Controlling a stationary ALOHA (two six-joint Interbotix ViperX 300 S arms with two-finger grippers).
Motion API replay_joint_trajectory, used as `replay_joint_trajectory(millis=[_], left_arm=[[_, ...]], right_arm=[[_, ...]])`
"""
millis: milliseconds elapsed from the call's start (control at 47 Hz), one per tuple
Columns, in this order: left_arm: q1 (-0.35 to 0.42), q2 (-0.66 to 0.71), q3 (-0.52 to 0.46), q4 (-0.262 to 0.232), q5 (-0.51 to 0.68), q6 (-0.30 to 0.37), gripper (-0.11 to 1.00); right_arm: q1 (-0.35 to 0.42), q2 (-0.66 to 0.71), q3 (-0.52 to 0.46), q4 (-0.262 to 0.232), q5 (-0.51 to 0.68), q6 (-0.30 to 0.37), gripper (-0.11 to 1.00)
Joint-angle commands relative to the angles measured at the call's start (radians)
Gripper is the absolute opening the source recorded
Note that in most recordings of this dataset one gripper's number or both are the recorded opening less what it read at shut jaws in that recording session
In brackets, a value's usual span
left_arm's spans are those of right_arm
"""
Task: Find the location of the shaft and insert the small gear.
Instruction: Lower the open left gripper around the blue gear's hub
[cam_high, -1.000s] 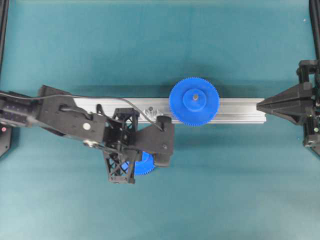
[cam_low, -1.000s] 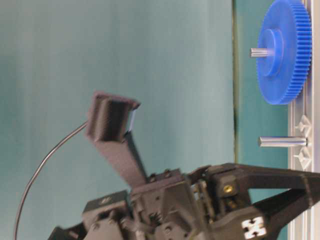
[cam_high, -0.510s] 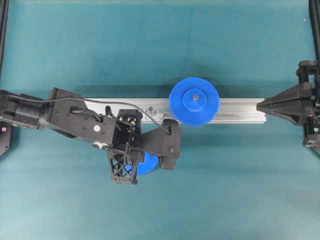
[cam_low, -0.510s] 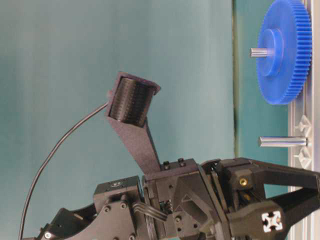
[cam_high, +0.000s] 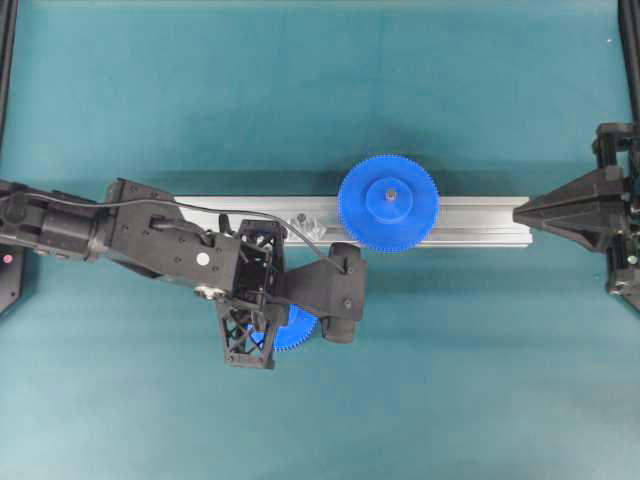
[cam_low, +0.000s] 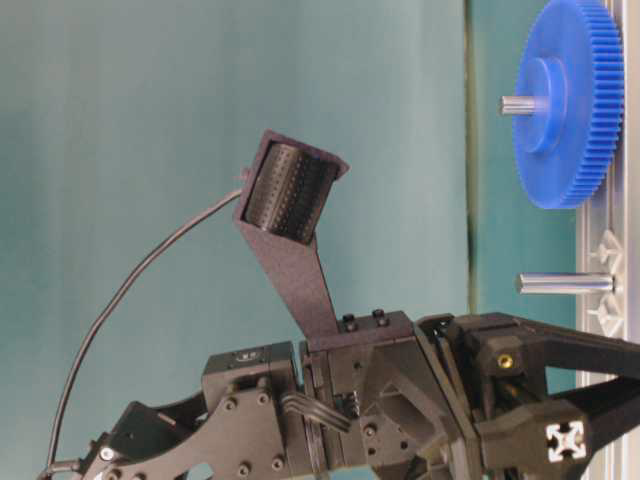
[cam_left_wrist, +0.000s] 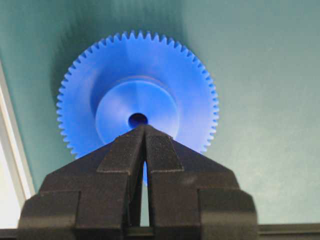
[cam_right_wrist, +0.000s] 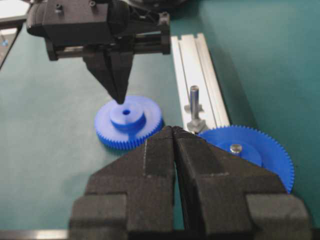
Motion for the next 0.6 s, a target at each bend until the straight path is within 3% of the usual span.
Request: replay_joint_trajectory(millis=[0,319,574], left_arm=[[-0.003,-0.015,-0.025,0.005,0.003,0.005,0.0],[-0.002,-0.003,-0.026,0.005,0.014,0.038,0.0],[0.005,-0.002,-0.023,0.005,0.012,0.026,0.05]], right_arm=[[-0.003,0.006,-0.012,0.002,-0.005,0.009,0.05],[-0.003,0.006,-0.009,0.002,-0.005,0.009,0.05],[-0.003,0.006,-0.005,0.002,-0.002,0.011,0.05]])
